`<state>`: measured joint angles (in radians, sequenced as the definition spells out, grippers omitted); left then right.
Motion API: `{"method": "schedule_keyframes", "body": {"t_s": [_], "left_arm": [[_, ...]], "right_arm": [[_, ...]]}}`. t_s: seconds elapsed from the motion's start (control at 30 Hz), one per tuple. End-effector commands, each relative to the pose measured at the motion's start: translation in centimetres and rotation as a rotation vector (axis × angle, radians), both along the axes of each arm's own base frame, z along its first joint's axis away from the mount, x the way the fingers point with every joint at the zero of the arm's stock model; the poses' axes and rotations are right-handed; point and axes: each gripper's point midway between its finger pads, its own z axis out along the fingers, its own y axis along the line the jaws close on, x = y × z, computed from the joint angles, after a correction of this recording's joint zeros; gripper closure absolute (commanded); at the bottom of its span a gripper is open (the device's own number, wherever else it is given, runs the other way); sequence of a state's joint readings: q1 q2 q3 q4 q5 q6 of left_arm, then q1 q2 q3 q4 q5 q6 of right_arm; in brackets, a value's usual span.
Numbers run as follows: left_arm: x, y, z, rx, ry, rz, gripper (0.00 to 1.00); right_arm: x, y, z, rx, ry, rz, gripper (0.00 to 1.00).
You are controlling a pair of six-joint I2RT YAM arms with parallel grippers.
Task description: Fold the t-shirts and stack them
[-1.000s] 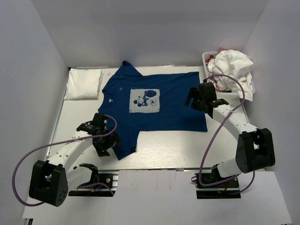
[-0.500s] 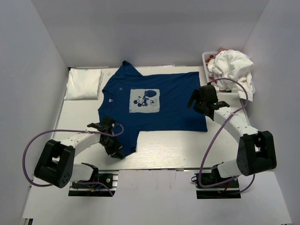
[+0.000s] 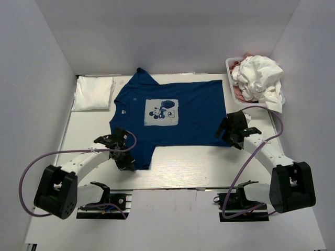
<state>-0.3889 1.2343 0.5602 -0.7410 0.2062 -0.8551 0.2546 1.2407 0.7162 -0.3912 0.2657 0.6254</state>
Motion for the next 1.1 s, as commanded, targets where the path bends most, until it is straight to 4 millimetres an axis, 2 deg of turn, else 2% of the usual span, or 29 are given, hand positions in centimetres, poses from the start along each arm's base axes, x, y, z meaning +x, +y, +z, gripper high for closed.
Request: {"method": "schedule_keyframes", "body": {"t_s": [0.0, 0.13, 0.27, 0.37, 0.4, 0.43, 0.53, 0.67, 0.9, 1.07], "left_arm": [[2.3, 1.3, 2.9, 0.074, -0.142, 0.019, 1.0], [3.9, 1.5, 5.6, 0.07, -0.256, 0.039, 1.0], [5.6, 1.1, 7.1, 0.06, -0.327, 0.028, 1.0], [6.6, -0.3, 8.2, -0.009, -0.376, -0.004, 1.0], [7.3, -0.8, 8.7, -0.03, -0.414, -0.016, 1.0], [7.6, -1.1, 8.9, -0.048, -0.429, -0.019, 1.0], [8.8, -1.9, 10.3, -0.083, -0.479, -0.035, 1.0], [10.3, -2.5, 12.0, -0.096, -0.536, -0.049, 1.0], [12.9, -2.1, 13.1, -0.066, -0.579, -0.018, 1.0], [15.3, -2.5, 13.8, -0.042, -0.601, -0.014, 1.0]], "right_arm": [[-1.4, -0.4, -1.4, 0.001, 0.052, -0.005, 0.1], [-1.1, 0.2, -2.7, 0.025, 0.087, 0.008, 0.12], [0.3, 0.6, -3.5, 0.044, 0.07, -0.01, 0.21], [0.7, 0.5, -4.5, 0.034, 0.09, -0.024, 0.3], [0.8, 0.5, -4.7, 0.033, 0.094, -0.025, 0.36], [1.1, 0.5, -4.7, 0.032, 0.089, -0.028, 0.53], [1.3, 0.4, -4.8, 0.019, 0.096, -0.025, 0.84], [1.6, 0.5, -3.7, 0.014, 0.084, -0.007, 1.0], [1.8, 1.2, -2.0, 0.04, 0.048, 0.04, 1.0], [3.4, 1.9, -0.4, 0.048, 0.019, 0.07, 1.0]]}}
